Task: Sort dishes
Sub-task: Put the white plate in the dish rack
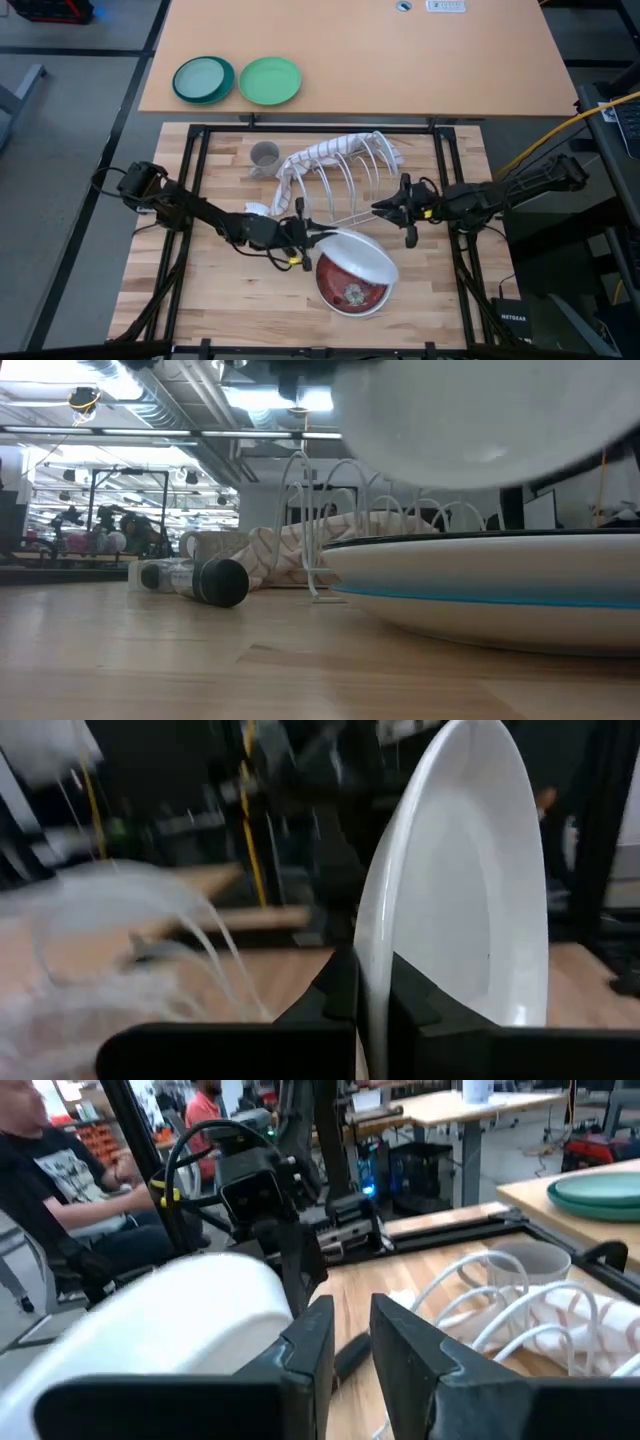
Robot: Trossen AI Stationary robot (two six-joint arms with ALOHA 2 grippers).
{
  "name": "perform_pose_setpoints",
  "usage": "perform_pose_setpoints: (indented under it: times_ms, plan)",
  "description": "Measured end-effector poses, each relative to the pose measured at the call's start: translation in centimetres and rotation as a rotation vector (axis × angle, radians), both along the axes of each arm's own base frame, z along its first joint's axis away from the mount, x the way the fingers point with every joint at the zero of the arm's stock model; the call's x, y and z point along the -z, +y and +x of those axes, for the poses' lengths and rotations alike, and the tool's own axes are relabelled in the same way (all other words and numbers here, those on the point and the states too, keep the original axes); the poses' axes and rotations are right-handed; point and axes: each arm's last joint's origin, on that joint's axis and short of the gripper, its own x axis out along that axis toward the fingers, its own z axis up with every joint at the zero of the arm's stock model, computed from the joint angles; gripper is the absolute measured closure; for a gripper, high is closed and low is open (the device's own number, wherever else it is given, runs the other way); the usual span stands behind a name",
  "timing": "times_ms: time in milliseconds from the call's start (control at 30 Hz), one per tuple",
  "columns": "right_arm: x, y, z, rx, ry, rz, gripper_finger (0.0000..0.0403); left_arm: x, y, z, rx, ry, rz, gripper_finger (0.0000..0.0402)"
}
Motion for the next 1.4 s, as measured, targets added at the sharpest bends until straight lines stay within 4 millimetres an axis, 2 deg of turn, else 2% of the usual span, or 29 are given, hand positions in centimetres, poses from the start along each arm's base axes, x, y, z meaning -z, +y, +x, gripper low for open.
perform_pose_setpoints:
  times_ms: [333,600,767,1033,1233,1400]
  plan:
    - [-3.6,-0.7,-2.2,0.015,-0.301,-0.066,0.0329,-4.4,2.2,1.5,-0.106,-0.061,0.348,0.0401]
    - [-6.6,-1.7,-5.1,0.084,-0.576,-0.166,0.0329,-9.2,5.4,2.9,-0.126,-0.161,0.581,0.0401]
    - [-7.3,-2.1,-6.5,0.12,-0.641,-0.225,0.0329,-12.0,8.7,3.6,-0.095,-0.204,0.711,0.0401]
    - [-7.6,-2.4,-7.4,0.14,-0.668,-0.262,0.0329,-14.7,15.7,3.4,0.033,-0.239,0.831,0.0401]
    - [-7.2,-2.3,-7.1,0.155,-0.619,-0.33,0.0329,-14.6,20.4,2.3,0.177,-0.241,0.897,0.0401]
    - [-6.6,-2.3,-6.7,0.182,-0.536,-0.361,0.0329,-14.4,23.1,1.2,0.238,-0.235,0.956,0.0401]
